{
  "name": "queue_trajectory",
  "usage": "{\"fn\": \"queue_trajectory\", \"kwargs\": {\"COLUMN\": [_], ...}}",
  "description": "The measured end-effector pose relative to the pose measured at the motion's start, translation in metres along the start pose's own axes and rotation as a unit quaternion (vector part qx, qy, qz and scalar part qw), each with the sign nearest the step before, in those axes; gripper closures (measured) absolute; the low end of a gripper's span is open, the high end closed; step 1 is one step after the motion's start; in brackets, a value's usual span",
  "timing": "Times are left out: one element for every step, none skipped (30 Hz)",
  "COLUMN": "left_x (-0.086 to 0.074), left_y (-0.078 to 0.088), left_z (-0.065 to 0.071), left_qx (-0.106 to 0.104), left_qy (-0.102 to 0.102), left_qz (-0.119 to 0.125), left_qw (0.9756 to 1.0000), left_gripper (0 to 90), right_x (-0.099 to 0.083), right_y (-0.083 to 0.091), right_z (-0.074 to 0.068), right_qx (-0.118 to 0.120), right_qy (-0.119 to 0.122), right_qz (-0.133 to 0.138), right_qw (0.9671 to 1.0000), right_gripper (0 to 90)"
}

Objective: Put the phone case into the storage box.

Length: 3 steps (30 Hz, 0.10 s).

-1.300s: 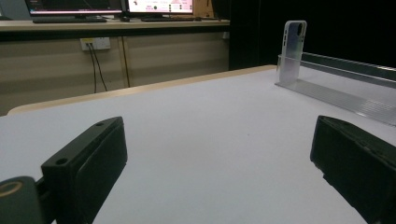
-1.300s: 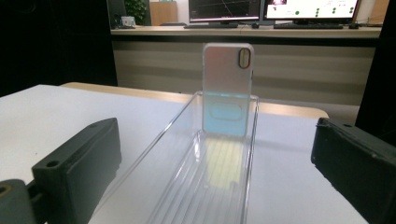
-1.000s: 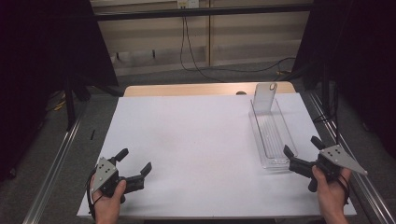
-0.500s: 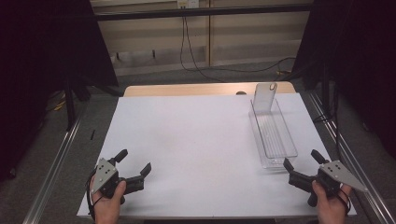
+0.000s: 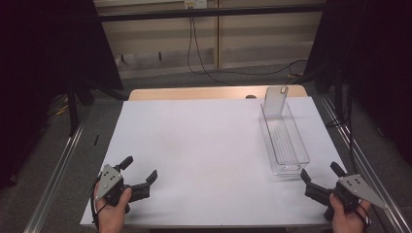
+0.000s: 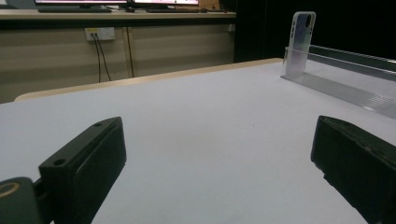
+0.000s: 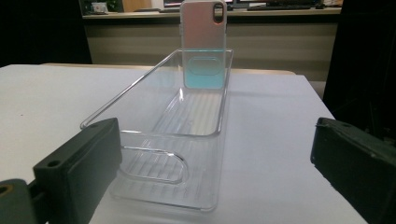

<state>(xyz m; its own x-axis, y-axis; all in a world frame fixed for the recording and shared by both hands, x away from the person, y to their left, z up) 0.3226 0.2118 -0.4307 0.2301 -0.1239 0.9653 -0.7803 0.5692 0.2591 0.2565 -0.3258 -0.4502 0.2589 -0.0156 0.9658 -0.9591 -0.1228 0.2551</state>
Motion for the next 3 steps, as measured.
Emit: {"fn": "queue_trajectory", "kwargs": {"left_x": [-0.0005, -0.0006, -0.0009], "left_y": [-0.0001, -0.0007, -0.0012], "left_z": [-0.0007, -0.0012, -0.0017], "left_qx": [-0.001, 0.001, 0.001], "left_qy": [-0.002, 0.001, 0.007], "left_qz": [-0.003, -0.004, -0.006], "left_qw": [1.0000, 1.0000, 1.0000], "left_gripper": [3.3, 3.0, 2.7], "right_x": [0.0003, 0.0005, 0.0006], "right_y": [-0.0007, -0.0011, -0.0017], "right_z": [-0.0003, -0.0007, -0.0010], "right_qx": [0.002, 0.005, 0.007], "right_qy": [0.002, 0.002, 0.001], "right_qz": [0.001, 0.001, 0.001], "right_qw": [1.0000, 1.0000, 1.0000], "right_gripper": [1.3, 1.2, 1.2]}}
Point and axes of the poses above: each handheld gripper's, and its own axes: y roughly backward along the jaws, x roughly out of its top, z roughly to its right, the point moved 4 cm from there along -y, roughly forward along the jaws, and after that the axes turned 3 degrees about -z, right-handed, at the moved point
